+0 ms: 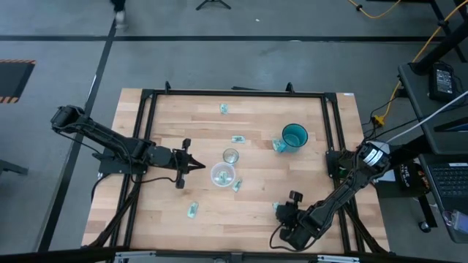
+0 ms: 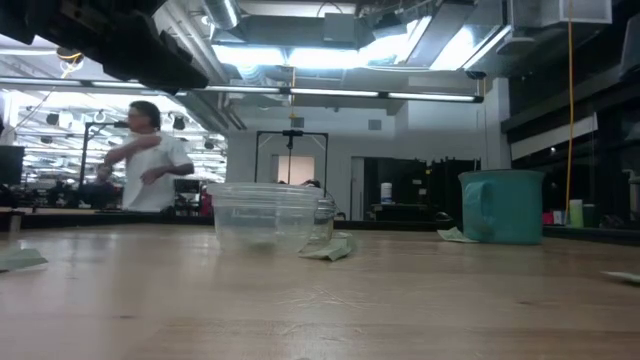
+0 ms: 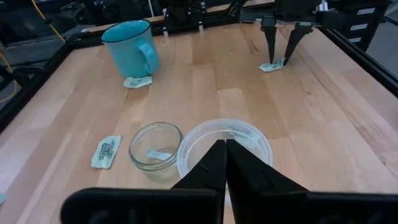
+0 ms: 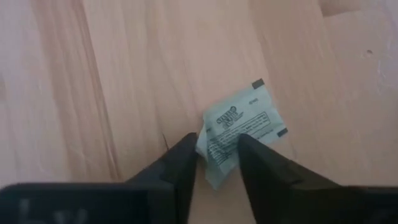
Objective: Pick and place items into bin
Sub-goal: Put the transparent stevia packet into the transparent glass bin, then put the transparent stevia packet into the transparent bin
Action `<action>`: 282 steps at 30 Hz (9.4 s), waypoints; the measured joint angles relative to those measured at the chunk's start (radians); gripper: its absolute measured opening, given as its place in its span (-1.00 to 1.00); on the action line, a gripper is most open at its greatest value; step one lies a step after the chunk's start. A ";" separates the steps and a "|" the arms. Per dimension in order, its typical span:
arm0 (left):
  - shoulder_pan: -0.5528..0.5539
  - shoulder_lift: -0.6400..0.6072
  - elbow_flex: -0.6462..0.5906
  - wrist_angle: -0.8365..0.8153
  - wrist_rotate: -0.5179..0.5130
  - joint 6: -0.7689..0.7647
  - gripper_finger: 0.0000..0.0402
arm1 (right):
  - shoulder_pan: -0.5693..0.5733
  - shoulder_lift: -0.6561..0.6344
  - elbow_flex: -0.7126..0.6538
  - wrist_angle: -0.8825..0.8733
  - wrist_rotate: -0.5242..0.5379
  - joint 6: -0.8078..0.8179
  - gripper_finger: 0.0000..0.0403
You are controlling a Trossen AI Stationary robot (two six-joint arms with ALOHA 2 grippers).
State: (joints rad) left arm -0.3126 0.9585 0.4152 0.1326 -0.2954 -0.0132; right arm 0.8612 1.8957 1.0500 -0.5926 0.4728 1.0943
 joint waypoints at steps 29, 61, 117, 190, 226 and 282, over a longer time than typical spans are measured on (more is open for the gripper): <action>0.000 0.000 0.000 -0.006 -0.001 0.026 -0.97 | -0.108 -0.205 -0.010 -0.002 -0.006 -0.283 -1.00; 0.000 0.000 0.000 -0.056 -0.002 0.026 -0.99 | -0.436 -0.654 -0.441 0.699 -0.148 -1.009 -1.00; 0.278 0.001 -0.231 0.414 0.229 0.129 -0.98 | -0.848 -0.060 0.370 0.045 -0.487 -1.234 -1.00; 0.279 0.001 -0.231 0.365 0.237 0.103 -0.99 | -0.929 0.119 0.395 0.102 -0.568 -1.256 -0.55; 0.279 0.001 -0.231 0.364 0.237 0.105 -0.95 | -0.902 -0.137 0.361 0.048 -0.467 -1.334 -0.73; -0.203 0.059 0.041 -0.063 -0.178 -0.137 -0.17 | -0.836 -0.497 -0.600 1.388 -0.477 -1.206 -0.88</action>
State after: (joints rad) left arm -0.5160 1.0177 0.4559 0.0696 -0.4733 -0.1505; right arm 0.0254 1.3987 0.4496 0.7956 -0.0040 -0.1119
